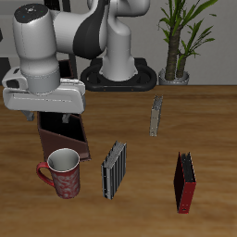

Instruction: Place the red mug into the right desk caddy's right compartment

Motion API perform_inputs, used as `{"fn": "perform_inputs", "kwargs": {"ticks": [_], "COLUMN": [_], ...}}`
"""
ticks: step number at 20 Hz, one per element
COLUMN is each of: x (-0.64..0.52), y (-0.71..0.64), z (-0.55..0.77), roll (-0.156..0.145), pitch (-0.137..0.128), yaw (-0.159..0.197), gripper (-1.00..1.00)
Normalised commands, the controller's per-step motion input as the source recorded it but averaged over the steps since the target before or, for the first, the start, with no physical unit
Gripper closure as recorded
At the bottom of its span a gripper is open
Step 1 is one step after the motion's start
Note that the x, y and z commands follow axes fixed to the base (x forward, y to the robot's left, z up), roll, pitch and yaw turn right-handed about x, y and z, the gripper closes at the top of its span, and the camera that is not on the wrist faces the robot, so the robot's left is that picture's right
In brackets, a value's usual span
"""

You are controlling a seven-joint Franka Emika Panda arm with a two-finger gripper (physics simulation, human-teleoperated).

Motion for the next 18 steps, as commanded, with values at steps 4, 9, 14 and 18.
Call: {"fn": "perform_inputs", "kwargs": {"ticks": [4,9,14,18], "x": [0.03,-0.03,0.01,0.07], "y": [-0.2,-0.07,-0.08,-0.04], "z": [-0.35,-0.25,-0.36,-0.36], "roll": [-0.035,-0.022,-0.045,-0.007], "pitch": [-0.012,-0.046,-0.026,0.022], "yaw": [-0.039,-0.035,-0.044,-0.049], "gripper": [-1.0,-1.0,-1.0,-1.0]}}
